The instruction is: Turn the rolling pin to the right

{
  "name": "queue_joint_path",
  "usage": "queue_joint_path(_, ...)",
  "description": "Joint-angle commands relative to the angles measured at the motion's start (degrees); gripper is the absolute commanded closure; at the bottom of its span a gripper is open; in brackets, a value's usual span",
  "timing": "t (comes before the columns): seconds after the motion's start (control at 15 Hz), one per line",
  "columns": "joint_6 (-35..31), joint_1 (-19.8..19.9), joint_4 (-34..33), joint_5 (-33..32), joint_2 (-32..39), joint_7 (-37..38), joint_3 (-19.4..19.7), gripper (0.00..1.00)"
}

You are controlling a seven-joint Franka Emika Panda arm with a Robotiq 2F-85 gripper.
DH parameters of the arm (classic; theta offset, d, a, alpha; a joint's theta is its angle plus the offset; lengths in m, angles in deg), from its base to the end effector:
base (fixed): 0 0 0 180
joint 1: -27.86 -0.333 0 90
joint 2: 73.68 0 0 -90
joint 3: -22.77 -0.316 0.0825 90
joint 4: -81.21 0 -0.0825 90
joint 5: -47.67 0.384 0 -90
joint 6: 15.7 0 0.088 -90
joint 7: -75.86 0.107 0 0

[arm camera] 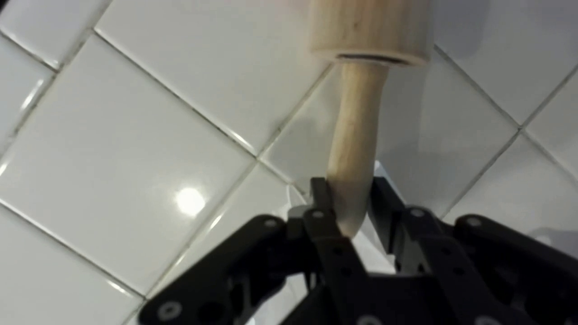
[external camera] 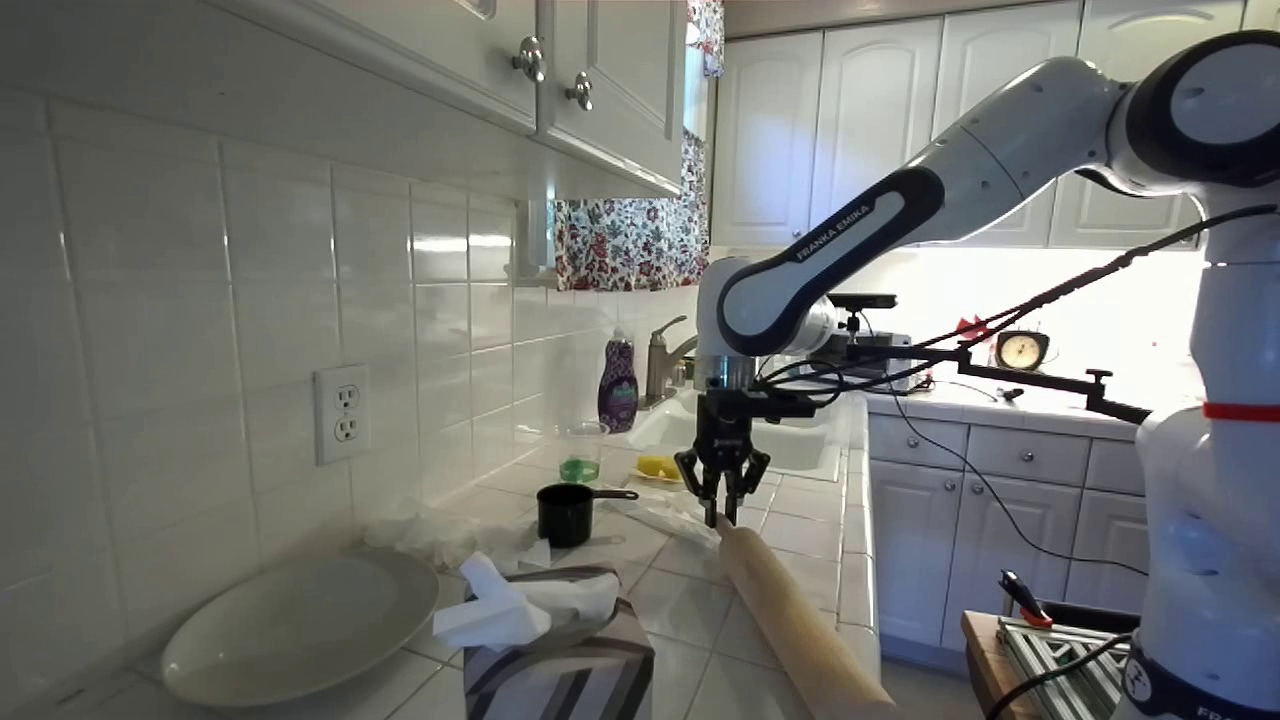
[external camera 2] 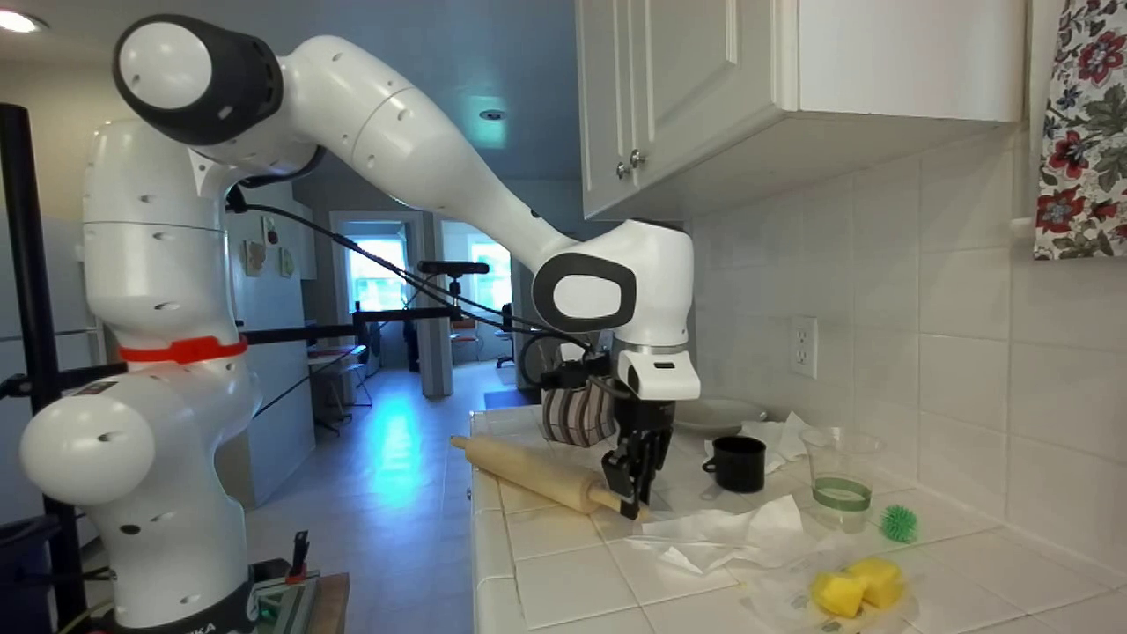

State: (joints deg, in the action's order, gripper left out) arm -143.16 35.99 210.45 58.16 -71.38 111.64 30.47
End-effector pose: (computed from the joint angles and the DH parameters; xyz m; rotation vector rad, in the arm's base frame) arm 0.4997 -0.1356 0.3401 -2.6347 1.4694 0.1402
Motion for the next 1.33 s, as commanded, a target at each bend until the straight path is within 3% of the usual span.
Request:
queue_joint_path(0.0, 2.7, -0.2, -2.4, -0.8, 1.7, -0.7, 0.3, 0.93)
queue_joint_path(0.73, -0.1, 1.6, 3.6, 2.5, -4.7, 5.6, 2.6, 0.93)
queue_joint_path(1.27, -6.5, 2.8, 9.3, 9.0, -9.0, 6.9, 3.0, 0.93)
